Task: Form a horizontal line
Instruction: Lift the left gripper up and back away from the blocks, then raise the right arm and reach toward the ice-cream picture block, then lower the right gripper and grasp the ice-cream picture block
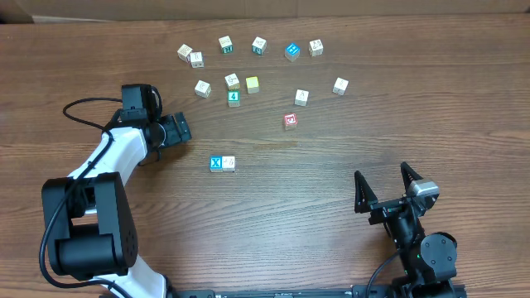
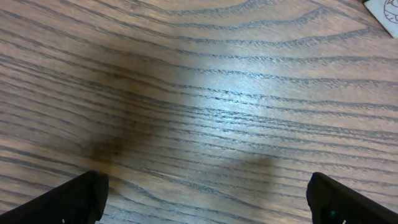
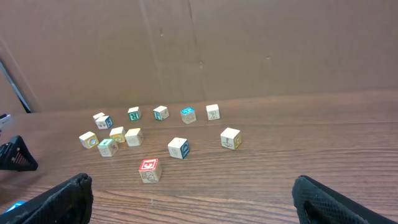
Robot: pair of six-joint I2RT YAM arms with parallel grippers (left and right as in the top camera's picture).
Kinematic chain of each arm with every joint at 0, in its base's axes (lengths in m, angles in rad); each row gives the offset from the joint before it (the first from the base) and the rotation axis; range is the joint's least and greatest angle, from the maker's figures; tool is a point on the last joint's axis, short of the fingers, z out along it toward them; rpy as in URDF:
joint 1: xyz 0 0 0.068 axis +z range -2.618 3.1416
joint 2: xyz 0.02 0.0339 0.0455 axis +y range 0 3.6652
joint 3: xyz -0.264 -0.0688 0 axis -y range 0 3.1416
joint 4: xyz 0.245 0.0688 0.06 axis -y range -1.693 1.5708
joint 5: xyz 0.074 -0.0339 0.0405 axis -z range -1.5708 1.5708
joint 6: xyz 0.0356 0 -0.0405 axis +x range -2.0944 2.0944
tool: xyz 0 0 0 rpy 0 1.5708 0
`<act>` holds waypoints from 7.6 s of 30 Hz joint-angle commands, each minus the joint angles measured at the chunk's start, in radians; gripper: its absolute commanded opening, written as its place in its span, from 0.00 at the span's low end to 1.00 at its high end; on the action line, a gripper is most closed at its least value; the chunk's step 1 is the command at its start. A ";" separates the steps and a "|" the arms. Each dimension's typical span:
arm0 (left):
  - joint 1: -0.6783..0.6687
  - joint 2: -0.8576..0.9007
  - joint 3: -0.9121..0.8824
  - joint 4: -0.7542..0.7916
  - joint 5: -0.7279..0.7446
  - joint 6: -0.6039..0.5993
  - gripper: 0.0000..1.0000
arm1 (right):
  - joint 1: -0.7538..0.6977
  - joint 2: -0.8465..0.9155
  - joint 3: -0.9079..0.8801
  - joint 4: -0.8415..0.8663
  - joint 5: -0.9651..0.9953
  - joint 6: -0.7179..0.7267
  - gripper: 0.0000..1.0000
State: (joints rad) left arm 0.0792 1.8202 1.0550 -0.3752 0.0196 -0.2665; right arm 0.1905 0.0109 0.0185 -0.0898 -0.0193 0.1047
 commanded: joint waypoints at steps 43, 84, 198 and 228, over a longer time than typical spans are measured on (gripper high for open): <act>-0.001 0.013 -0.005 -0.002 0.022 -0.010 1.00 | -0.002 -0.008 -0.010 0.032 0.106 0.085 1.00; -0.001 0.013 -0.006 -0.002 0.022 -0.010 0.99 | -0.002 0.625 1.080 -0.498 -0.144 0.153 1.00; -0.001 0.013 -0.006 -0.002 0.023 -0.010 1.00 | 0.236 2.205 1.846 -0.745 0.254 0.441 0.77; -0.001 0.013 -0.005 -0.002 0.023 -0.010 1.00 | 0.226 2.304 1.846 -0.723 0.255 0.449 0.37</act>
State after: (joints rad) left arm 0.0792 1.8202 1.0534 -0.3771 0.0341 -0.2665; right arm 0.4194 2.3131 1.8660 -0.8154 0.2180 0.5476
